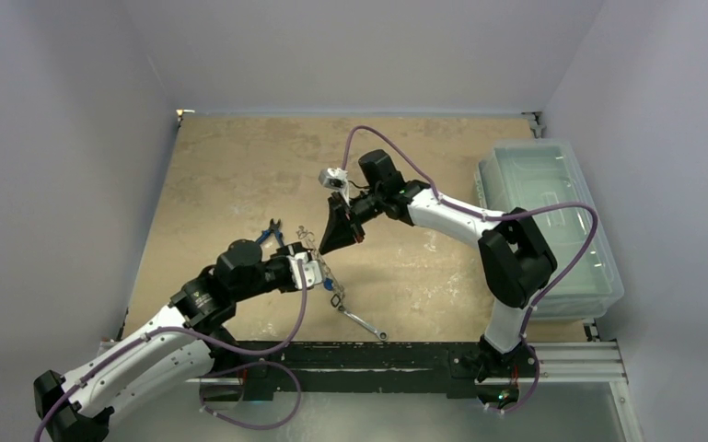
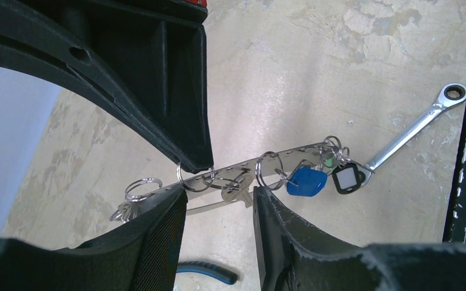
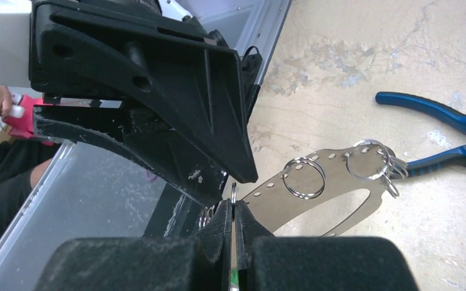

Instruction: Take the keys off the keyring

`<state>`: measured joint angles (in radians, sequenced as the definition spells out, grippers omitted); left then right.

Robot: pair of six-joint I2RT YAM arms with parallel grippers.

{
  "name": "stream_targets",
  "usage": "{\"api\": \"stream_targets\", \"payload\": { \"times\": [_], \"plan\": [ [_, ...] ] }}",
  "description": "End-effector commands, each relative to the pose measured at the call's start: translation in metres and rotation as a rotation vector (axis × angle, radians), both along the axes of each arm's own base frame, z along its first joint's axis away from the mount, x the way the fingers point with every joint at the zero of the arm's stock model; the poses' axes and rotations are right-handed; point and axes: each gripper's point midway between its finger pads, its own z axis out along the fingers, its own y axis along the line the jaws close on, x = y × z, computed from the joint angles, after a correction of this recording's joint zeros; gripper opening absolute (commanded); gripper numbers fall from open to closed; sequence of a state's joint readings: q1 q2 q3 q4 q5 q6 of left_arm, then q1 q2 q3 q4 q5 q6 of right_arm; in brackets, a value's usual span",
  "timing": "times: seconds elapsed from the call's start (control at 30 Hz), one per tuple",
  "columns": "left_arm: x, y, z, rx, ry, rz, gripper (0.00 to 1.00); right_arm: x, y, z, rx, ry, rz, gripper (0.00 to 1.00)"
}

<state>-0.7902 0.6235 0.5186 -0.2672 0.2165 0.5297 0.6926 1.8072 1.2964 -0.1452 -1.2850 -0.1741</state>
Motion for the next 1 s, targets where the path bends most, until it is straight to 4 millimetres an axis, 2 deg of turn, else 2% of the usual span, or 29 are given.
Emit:
{"api": "stream_targets", "payload": {
  "times": [0.0, 0.27, 0.47, 0.97],
  "plan": [
    [0.003, -0.005, 0.012, -0.059, -0.002, 0.009, 0.44, 0.004, 0.002, 0.032, 0.071, -0.035, -0.022, 0.00],
    [0.006, -0.007, 0.005, -0.042, 0.004, 0.016, 0.42, -0.001, 0.000, 0.037, 0.090, -0.033, -0.004, 0.00],
    [0.008, -0.002, 0.004, -0.021, -0.055, 0.006, 0.35, -0.004, -0.001, 0.038, 0.096, -0.030, 0.014, 0.00],
    [0.009, -0.012, 0.004, -0.037, -0.095, -0.042, 0.30, -0.010, -0.004, 0.044, 0.112, -0.029, 0.048, 0.00]
  ]
}}
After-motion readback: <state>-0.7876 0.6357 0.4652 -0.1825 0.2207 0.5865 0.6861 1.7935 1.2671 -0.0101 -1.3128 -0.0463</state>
